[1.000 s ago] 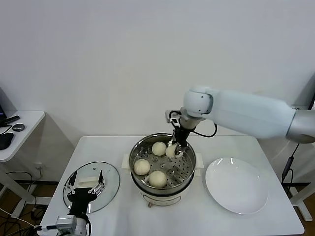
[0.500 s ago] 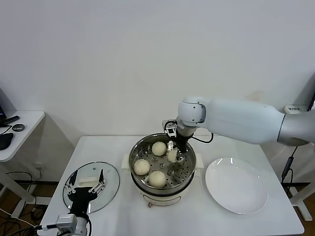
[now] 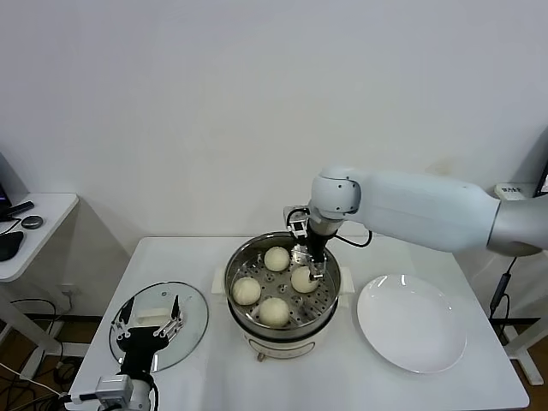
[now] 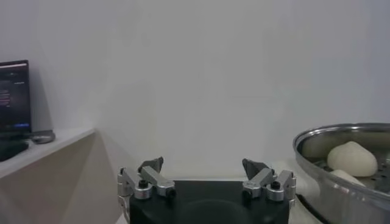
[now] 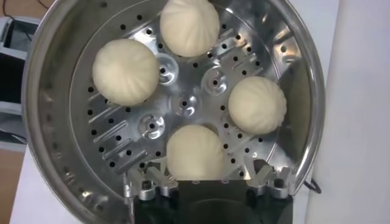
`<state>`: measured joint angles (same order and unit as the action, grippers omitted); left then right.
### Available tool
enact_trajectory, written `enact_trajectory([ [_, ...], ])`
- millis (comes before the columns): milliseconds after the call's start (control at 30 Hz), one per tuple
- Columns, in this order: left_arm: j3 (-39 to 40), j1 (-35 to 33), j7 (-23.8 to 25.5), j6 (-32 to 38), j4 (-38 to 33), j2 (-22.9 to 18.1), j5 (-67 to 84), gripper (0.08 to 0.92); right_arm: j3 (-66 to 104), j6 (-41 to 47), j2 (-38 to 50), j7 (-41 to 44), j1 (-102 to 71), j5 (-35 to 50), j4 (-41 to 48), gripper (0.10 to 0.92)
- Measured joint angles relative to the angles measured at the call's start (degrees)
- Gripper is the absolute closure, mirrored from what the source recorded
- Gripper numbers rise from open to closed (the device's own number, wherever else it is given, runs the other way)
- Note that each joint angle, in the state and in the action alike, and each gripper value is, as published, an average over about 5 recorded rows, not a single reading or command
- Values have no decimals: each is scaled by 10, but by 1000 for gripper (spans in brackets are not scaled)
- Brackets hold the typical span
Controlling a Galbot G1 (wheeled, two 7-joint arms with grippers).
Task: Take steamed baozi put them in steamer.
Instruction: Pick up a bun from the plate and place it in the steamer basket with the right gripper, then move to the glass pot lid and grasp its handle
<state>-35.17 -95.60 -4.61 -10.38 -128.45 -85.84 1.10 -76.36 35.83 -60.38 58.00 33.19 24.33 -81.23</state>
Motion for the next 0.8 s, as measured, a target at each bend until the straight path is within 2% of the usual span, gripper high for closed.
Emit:
enact_trajectory([
  [167, -4, 3, 5, 1, 3, -6, 5, 177, 43, -7, 32, -13, -11, 9, -4, 203],
  [333, -6, 9, 16, 8, 10, -17, 19, 177, 151, -21, 66, -66, -54, 35, -1, 203],
  [533, -7, 8, 28, 16, 13, -23, 29, 177, 346, -47, 95, -161, -159, 37, -20, 203],
  [800, -25, 7, 31, 28, 28, -15, 34, 177, 651, -110, 101, -292, -385, 19, -65, 203],
])
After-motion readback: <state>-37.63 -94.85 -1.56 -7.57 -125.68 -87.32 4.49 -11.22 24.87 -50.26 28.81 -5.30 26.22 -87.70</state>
